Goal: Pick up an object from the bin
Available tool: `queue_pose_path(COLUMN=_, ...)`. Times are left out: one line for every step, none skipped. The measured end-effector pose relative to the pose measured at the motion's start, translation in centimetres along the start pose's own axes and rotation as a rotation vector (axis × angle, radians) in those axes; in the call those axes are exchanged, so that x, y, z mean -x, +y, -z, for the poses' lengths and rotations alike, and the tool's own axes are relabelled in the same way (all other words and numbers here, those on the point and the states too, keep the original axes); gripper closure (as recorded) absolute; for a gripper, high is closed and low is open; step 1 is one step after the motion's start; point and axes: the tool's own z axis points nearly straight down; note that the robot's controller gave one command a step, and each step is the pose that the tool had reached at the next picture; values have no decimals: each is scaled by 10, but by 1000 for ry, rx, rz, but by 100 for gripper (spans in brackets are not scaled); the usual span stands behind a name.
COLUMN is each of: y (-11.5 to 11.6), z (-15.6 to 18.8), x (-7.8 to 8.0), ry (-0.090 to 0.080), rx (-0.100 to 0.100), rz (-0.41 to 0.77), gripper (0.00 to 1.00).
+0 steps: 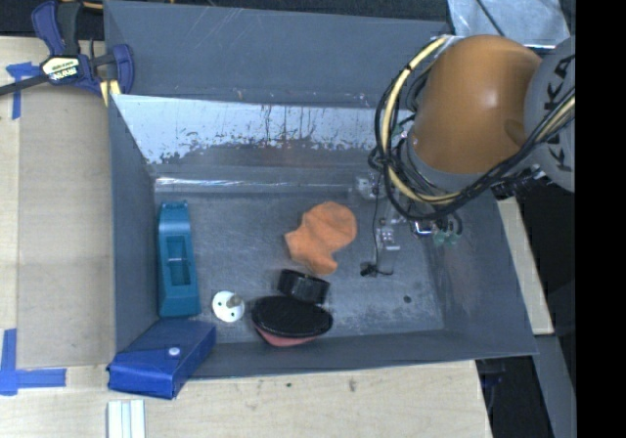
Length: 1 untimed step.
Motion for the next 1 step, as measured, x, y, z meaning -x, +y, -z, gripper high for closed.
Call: queue_pose_path(y=0, z=5, x=1, ry=-9, rx=0, rz=0, gripper=0)
